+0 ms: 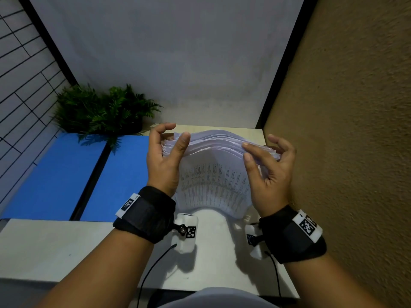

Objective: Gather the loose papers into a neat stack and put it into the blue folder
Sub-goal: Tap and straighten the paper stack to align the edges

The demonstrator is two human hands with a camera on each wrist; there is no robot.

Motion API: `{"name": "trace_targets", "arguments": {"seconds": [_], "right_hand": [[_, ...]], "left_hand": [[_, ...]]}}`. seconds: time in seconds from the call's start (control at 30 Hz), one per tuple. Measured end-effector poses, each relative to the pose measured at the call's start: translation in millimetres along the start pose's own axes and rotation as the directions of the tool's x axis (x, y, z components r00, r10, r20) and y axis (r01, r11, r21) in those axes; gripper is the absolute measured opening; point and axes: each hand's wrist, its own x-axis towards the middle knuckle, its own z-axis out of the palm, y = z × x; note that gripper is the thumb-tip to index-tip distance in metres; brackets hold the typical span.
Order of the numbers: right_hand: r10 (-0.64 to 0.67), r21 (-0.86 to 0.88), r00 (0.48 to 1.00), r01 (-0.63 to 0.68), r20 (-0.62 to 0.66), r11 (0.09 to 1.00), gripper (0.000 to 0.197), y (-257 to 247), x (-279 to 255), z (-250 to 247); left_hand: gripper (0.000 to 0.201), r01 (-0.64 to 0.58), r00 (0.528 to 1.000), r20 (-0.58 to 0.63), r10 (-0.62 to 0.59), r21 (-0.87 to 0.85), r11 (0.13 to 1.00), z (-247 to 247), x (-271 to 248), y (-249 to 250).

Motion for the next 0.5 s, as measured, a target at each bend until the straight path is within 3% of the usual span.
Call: {"name": "trace_targets", "arguments": {"seconds": [0.1,0.2,0.37,0.43,0.5], "right_hand": [[-0.031,-0.055,1.0,0.031,0.004,0.998,0.03,3.3,-2.1,-0.7],[0.021,-0.07,1.0,-0.023,-0.019,0.997,0.034,4.9,-2.3,-1.3],[0.043,-0.088,0.999,-0.042,0.012,0.995,0.033,1.4,-3.3,1.5],[0.016,-0.116,1.0,-0.013,0.021,0.993,0.032,-0.4,-3.7,4.2],[-0.005,-0.124,1.0,0.007,0.016,0.992,0.031,-1.5,-3.4,5.6]], "left_hand": [[0.034,-0.017,0.997,-0.069,0.02,0.044,0.999,2.9,1.8,1.1],[0.016,0.015,0.996,-0.088,-0.01,0.049,0.999,0.2,4.0,-1.9],[0.013,-0.023,0.997,-0.073,0.025,0.019,1.0,0.2,0.6,0.8],[0.018,-0.104,0.993,-0.037,0.108,0.099,0.99,1.5,-1.9,4.6],[0.009,-0.145,0.988,-0.02,0.151,0.171,0.974,2.7,-1.9,5.0]]}}
